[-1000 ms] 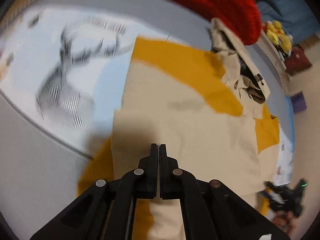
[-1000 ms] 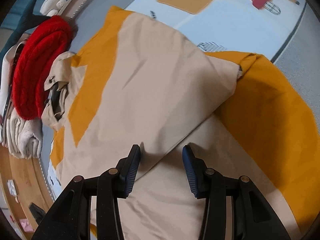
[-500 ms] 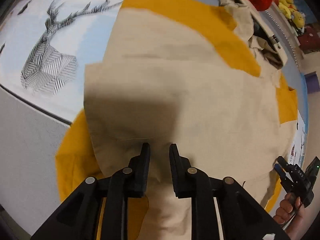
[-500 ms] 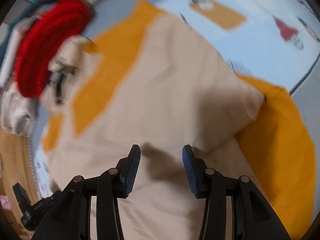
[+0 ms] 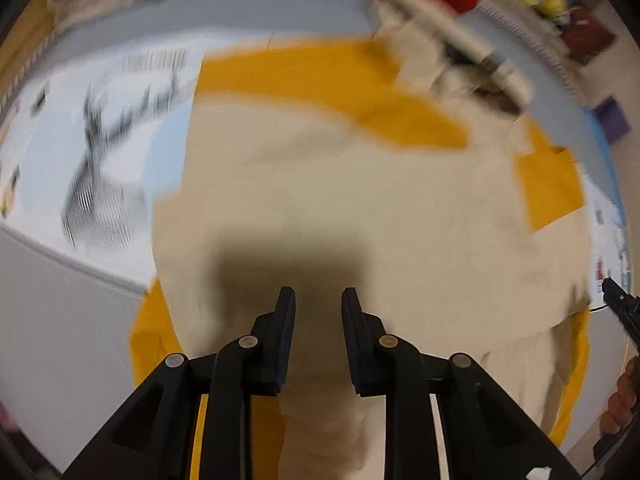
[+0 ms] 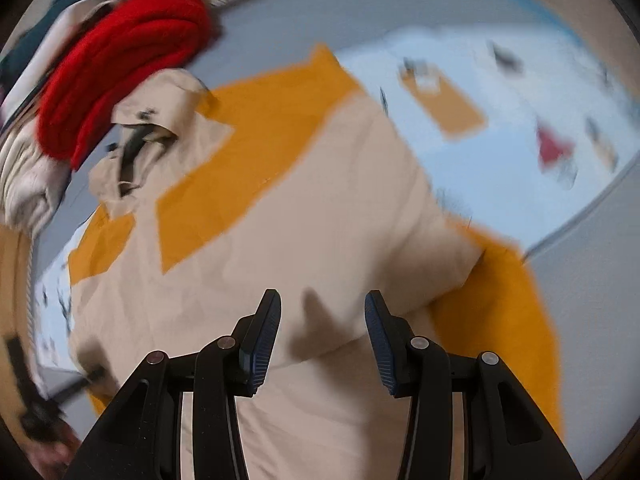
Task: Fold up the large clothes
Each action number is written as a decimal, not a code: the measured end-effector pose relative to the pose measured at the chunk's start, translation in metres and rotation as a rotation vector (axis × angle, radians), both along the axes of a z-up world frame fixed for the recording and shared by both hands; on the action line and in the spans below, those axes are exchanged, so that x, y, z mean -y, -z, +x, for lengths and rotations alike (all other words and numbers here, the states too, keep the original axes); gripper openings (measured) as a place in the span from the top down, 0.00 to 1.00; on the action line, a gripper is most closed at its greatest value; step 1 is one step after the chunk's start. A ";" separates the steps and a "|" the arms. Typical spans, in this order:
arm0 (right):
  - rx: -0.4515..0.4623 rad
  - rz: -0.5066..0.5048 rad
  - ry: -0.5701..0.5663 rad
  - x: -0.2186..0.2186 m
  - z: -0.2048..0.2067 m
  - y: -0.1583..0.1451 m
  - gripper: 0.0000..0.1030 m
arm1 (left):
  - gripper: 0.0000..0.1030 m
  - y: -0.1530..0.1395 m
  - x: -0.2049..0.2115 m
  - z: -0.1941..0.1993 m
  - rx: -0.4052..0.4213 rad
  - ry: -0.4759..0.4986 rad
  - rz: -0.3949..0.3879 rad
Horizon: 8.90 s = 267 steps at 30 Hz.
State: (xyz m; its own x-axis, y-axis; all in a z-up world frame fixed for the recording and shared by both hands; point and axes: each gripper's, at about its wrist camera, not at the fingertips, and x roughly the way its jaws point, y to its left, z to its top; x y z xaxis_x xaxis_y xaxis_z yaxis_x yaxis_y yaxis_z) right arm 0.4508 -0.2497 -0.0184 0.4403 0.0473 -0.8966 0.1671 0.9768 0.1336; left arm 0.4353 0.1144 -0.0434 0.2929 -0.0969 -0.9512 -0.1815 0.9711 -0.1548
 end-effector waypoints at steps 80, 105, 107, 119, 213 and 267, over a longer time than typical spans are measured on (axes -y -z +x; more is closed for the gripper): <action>0.234 0.079 -0.056 0.026 -0.022 -0.103 0.78 | 0.89 -0.067 0.095 -0.047 0.366 0.538 0.149; -0.042 0.365 -0.224 -0.078 0.009 0.013 0.59 | 0.83 -0.035 0.030 -0.030 0.098 0.021 -0.272; -0.038 0.362 -0.226 -0.085 0.011 0.016 0.59 | 0.83 -0.034 0.026 -0.030 0.097 0.005 -0.287; 0.337 0.811 -0.223 -0.082 -0.001 -0.031 0.98 | 0.83 -0.042 0.009 -0.026 0.138 -0.038 -0.308; 0.468 0.036 -0.153 0.099 -0.268 -0.166 0.69 | 0.92 -0.142 -0.057 -0.304 0.446 0.051 -0.016; -0.271 0.213 0.127 0.214 -0.307 0.085 0.53 | 0.77 0.059 -0.077 -0.341 -0.192 -0.141 -0.194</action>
State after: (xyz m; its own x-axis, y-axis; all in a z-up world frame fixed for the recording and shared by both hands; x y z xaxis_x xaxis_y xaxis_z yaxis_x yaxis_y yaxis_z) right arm 0.1433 -0.4633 -0.1035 0.2029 0.2059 -0.9573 0.3427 0.9009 0.2664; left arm 0.0947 0.1912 -0.1021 0.1329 -0.2533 -0.9582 -0.3568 0.8898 -0.2847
